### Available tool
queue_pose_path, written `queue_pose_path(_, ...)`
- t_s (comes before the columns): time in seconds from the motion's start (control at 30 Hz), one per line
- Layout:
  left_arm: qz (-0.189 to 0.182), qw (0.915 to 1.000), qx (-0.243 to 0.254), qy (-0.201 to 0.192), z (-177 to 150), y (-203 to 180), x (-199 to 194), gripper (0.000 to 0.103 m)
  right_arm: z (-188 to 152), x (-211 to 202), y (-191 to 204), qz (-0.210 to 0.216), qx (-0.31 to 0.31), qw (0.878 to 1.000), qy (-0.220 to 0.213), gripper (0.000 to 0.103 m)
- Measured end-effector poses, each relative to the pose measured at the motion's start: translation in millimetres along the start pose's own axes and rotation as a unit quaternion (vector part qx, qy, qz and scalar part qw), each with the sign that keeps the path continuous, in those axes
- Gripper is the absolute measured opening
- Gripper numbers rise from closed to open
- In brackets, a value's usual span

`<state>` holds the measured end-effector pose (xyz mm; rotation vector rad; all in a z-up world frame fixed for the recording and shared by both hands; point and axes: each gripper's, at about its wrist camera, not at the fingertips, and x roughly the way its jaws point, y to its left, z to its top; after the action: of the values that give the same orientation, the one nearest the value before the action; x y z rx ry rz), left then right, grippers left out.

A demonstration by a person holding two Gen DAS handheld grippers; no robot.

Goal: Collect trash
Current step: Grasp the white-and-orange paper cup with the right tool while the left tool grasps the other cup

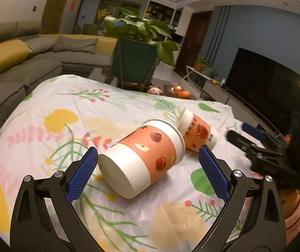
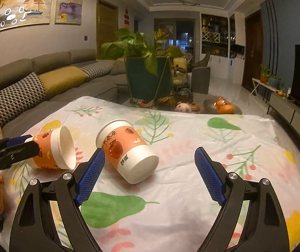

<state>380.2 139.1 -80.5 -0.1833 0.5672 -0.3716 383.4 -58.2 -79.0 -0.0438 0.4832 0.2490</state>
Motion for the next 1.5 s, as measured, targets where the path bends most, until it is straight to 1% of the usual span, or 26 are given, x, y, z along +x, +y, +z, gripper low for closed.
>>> queue_pose_path(0.23, -0.005, 0.9996, 0.029, 0.004, -5, -12, 1, 0.094, 7, 24, 1, 0.035, 0.014, 0.999, 0.03, 0.084)
queue_pose_path(0.3, -0.009, 0.999, 0.043, 0.009, -7, -18, 3, 0.092, 7, 31, 3, 0.047, 0.015, 0.998, 0.041, 0.084)
queue_pose_path(0.4, -0.009, 0.9978, 0.063, 0.017, -10, -28, 5, 0.089, 7, 38, 8, 0.061, 0.007, 0.996, 0.058, 0.079)
queue_pose_path(0.47, -0.007, 0.9972, 0.07, 0.024, -12, -29, 8, 0.085, 6, 42, 11, 0.069, 0.0, 0.995, 0.068, 0.077)
queue_pose_path(0.57, -0.005, 0.997, 0.071, 0.032, -13, -30, 10, 0.08, 4, 46, 12, 0.075, -0.002, 0.995, 0.073, 0.069)
queue_pose_path(0.63, -0.008, 0.9973, 0.066, 0.029, -13, -28, 8, 0.079, 3, 48, 13, 0.082, -0.003, 0.994, 0.078, 0.058)
queue_pose_path(0.67, -0.007, 0.9975, 0.064, 0.028, -13, -27, 8, 0.079, 3, 49, 13, 0.082, -0.004, 0.993, 0.081, 0.055)
queue_pose_path(0.87, -0.008, 0.9984, 0.048, 0.029, -14, -20, 7, 0.079, 2, 47, 14, 0.094, -0.007, 0.993, 0.077, 0.053)
queue_pose_path(0.93, -0.005, 0.9986, 0.046, 0.026, -13, -20, 7, 0.079, 1, 44, 13, 0.096, 0.0, 0.993, 0.076, 0.047)
queue_pose_path(1.0, 0.0, 0.999, 0.041, 0.018, -12, -18, 4, 0.079, 0, 40, 9, 0.095, 0.012, 0.993, 0.074, 0.044)
queue_pose_path(1.07, 0.005, 0.9993, 0.034, 0.013, -12, -16, 2, 0.079, -1, 38, 5, 0.091, 0.021, 0.993, 0.072, 0.03)
queue_pose_path(1.1, 0.006, 0.9995, 0.029, 0.013, -11, -14, 1, 0.079, -1, 34, 2, 0.087, 0.027, 0.994, 0.066, 0.017)
queue_pose_path(1.13, 0.007, 0.9996, 0.023, 0.014, -11, -12, 2, 0.08, 0, 32, 0, 0.088, 0.032, 0.993, 0.066, 0.01)
queue_pose_path(1.2, 0.008, 0.9998, 0.006, 0.016, -10, -5, 3, 0.08, -1, 30, -1, 0.084, 0.03, 0.994, 0.066, 0.009)
queue_pose_path(1.23, 0.011, 0.9998, -0.003, 0.015, -10, -2, 2, 0.08, -2, 29, -2, 0.085, 0.033, 0.994, 0.067, 0.012)
queue_pose_path(1.27, 0.013, 0.9998, -0.011, 0.012, -10, 1, 0, 0.08, -3, 29, -4, 0.084, 0.039, 0.993, 0.066, 0.019)
queue_pose_path(1.33, 0.013, 0.9996, -0.025, 0.002, -10, 4, -6, 0.081, -3, 27, -7, 0.085, 0.044, 0.993, 0.063, 0.056)
queue_pose_path(1.37, 0.016, 0.9994, -0.029, -0.003, -10, 5, -9, 0.081, -2, 26, -8, 0.086, 0.045, 0.993, 0.06, 0.062)
queue_pose_path(1.47, 0.036, 0.9983, -0.042, -0.021, -11, 9, -22, 0.083, 2, 28, -5, 0.085, 0.035, 0.994, 0.054, 0.069)
queue_pose_path(1.5, 0.043, 0.9976, -0.047, -0.027, -11, 10, -26, 0.084, 5, 31, -3, 0.082, 0.031, 0.995, 0.054, 0.075)
